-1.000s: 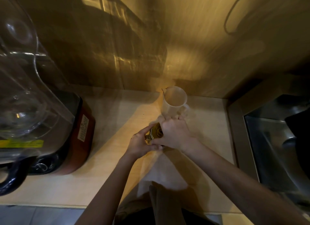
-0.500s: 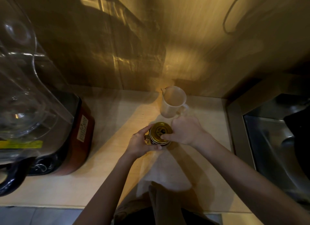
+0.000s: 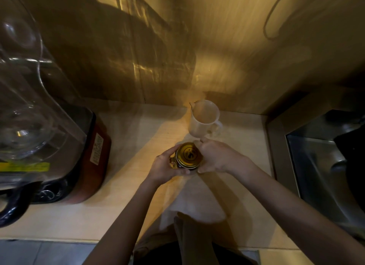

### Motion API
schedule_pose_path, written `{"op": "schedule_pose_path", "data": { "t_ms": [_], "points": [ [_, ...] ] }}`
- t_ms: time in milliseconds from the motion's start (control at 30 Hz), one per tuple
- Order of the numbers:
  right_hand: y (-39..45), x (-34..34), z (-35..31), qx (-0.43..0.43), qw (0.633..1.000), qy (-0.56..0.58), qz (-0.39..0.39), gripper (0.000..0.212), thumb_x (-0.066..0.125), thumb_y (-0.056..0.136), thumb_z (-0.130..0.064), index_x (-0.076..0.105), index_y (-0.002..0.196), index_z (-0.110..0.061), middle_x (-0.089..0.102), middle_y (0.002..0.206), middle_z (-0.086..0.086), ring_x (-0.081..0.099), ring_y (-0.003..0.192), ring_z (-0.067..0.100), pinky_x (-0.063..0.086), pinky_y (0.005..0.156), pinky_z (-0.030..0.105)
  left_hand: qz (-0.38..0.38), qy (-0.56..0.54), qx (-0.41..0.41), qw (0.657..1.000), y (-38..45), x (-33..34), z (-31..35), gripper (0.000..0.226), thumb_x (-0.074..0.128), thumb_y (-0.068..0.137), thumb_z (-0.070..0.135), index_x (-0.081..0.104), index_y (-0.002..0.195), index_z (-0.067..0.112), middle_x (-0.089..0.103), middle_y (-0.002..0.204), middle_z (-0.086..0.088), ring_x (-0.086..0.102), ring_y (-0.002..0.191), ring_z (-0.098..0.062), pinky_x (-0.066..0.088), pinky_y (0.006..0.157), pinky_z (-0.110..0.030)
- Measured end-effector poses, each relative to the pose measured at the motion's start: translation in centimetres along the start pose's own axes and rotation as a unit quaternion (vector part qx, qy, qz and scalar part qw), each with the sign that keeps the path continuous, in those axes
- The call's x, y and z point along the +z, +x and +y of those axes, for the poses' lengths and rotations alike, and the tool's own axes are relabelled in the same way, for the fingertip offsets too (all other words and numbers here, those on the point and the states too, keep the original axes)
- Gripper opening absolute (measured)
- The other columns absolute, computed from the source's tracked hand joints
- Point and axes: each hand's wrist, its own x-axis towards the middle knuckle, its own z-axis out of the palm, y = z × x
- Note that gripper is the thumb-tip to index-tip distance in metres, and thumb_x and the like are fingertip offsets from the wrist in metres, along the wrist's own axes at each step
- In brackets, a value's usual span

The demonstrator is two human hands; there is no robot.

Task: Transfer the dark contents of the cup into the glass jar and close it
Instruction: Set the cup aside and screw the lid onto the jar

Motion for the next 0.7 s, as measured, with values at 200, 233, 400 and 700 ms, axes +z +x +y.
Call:
{"op": "schedule_pose_path", "data": {
  "t_ms": [200, 233, 400, 700],
  "points": [
    [-0.3, -1.4, 0.3, 0.035, 0.996, -0.056, 0.059, 0.035, 0.074, 0.071, -0.039, 0.065, 0.083, -0.008, 0.065, 0.079, 0.01, 0.064, 0.087, 0.028, 0.043, 0.06, 0.031, -0.001, 0.002, 0.007, 1.0, 0.0, 0.0, -0.1, 0.089, 0.085, 0.054, 0.033, 0.044, 0.133, 0.025, 0.058, 0.132, 0.001, 0.049, 0.124, -0.015, 0.042, 0.1, -0.031],
    [-0.1, -1.1, 0.2, 0.021, 0.996, -0.053, 0.065, 0.039, 0.076, 0.07, -0.037, 0.063, 0.096, -0.01, 0.067, 0.095, 0.01, 0.062, 0.096, 0.029, 0.046, 0.067, 0.033, 0.0, 0.001, 0.006, 1.0, 0.0, 0.0, -0.1, 0.089, 0.085, 0.053, 0.033, 0.044, 0.133, 0.026, 0.058, 0.131, 0.001, 0.05, 0.123, -0.014, 0.043, 0.098, -0.029],
    [0.6, 0.2, -0.4, -0.039, 0.999, 0.023, -0.019, 0.098, 0.08, 0.068, -0.015, 0.018, 0.144, -0.017, 0.037, 0.141, 0.01, 0.035, 0.129, 0.028, 0.042, 0.101, 0.044, 0.003, 0.008, 0.007, 1.0, 0.0, 0.0, -0.1, 0.093, 0.084, 0.053, 0.037, 0.041, 0.135, 0.027, 0.058, 0.128, 0.005, 0.05, 0.118, -0.008, 0.039, 0.091, -0.017],
    [-0.2, -1.0, 1.2, 0.051, 0.997, -0.033, 0.049, 0.036, 0.073, 0.071, -0.044, 0.068, 0.081, -0.009, 0.063, 0.072, 0.008, 0.064, 0.08, 0.026, 0.043, 0.057, 0.03, -0.001, -0.015, 0.001, 1.0, 0.0, 0.0, -0.2, 0.089, 0.085, 0.053, 0.032, 0.045, 0.132, 0.026, 0.059, 0.13, 0.003, 0.049, 0.123, -0.012, 0.042, 0.098, -0.026]
  ]
}}
